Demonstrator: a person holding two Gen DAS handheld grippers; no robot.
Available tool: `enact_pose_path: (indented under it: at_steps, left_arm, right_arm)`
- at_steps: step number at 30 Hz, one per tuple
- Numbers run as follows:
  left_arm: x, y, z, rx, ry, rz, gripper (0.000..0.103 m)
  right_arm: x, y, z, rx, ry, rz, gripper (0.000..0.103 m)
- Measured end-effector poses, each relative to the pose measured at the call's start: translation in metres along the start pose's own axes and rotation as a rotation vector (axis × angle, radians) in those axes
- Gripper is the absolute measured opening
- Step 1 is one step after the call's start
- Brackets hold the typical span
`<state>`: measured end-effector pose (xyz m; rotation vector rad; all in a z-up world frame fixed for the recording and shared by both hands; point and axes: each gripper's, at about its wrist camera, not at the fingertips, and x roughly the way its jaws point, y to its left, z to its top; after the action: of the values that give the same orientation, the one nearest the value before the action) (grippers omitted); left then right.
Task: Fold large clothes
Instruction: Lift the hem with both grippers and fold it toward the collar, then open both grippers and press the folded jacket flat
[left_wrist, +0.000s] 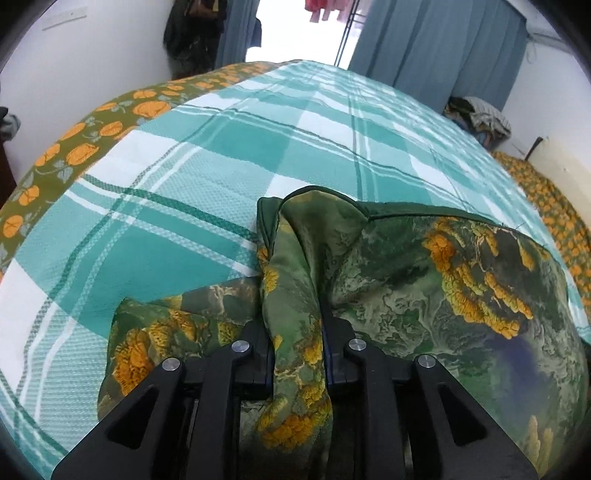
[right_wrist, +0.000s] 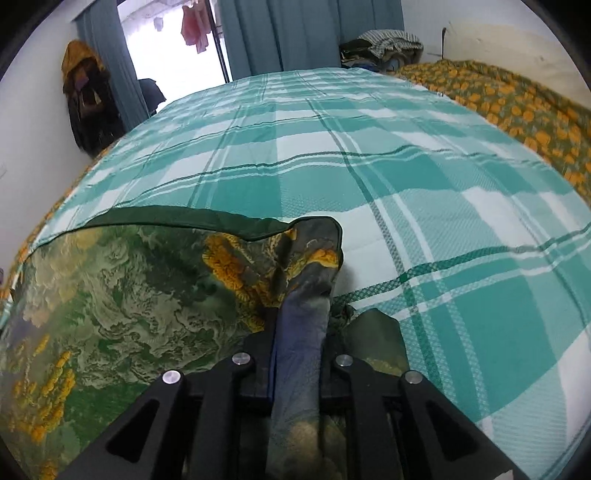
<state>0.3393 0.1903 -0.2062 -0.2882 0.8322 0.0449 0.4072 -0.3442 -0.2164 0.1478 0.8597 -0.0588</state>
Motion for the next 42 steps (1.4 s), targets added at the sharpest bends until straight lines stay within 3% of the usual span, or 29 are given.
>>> enact_pose_path:
  at_steps: [12,15,17,19,24,28,31,33,34,36,39,42]
  left_arm:
    - [-0.005,-0.001,0.003,-0.01,0.023,-0.006,0.024]
    - [-0.017,0.0,0.01,-0.026,0.062,0.028,0.047]
    - [-0.039,-0.001,0.012,-0.026,0.056,0.072,0.078]
    - [-0.064,-0.004,0.007,-0.01,0.021,0.083,0.089]
    - [-0.123,-0.02,-0.027,0.065,0.009,0.025,0.089]
    - [-0.156,-0.041,-0.061,0.128,0.007,-0.017,0.093]
    - [-0.158,-0.061,-0.079,0.198,0.047,-0.027,0.093]
    - [-0.157,-0.076,-0.087,0.249,0.079,-0.01,0.093]
    - [-0.158,-0.08,-0.088,0.264,0.084,0.0,0.093]
    - [-0.166,-0.094,-0.086,0.292,0.077,0.001,0.093]
    - [-0.175,-0.113,-0.075,0.311,0.047,-0.039,0.094]
    - [-0.166,-0.137,-0.061,0.313,0.041,-0.072,0.096]
  right_arm:
    - [-0.011,-0.003,0.002,0.035,-0.011,0.042,0.015]
    - [-0.016,-0.021,0.007,0.137,0.03,0.14,0.016]
    - [-0.027,-0.033,0.014,0.195,0.068,0.175,0.022]
    - [-0.056,-0.038,0.019,0.21,0.026,0.166,0.041]
    - [-0.14,-0.023,0.002,0.068,-0.071,0.176,0.044]
    - [-0.206,0.018,-0.05,-0.107,-0.1,0.312,0.044]
    - [-0.198,0.027,-0.082,-0.115,-0.018,0.371,0.044]
    - [-0.166,0.013,-0.098,-0.062,0.069,0.272,0.044]
    - [-0.157,0.002,-0.104,-0.017,0.088,0.259,0.039]
    - [-0.166,-0.006,-0.105,0.045,0.063,0.268,0.035]
    - [-0.211,0.013,-0.106,-0.058,-0.08,0.18,0.041]
    - [-0.223,0.028,-0.112,-0.143,-0.138,0.235,0.044]
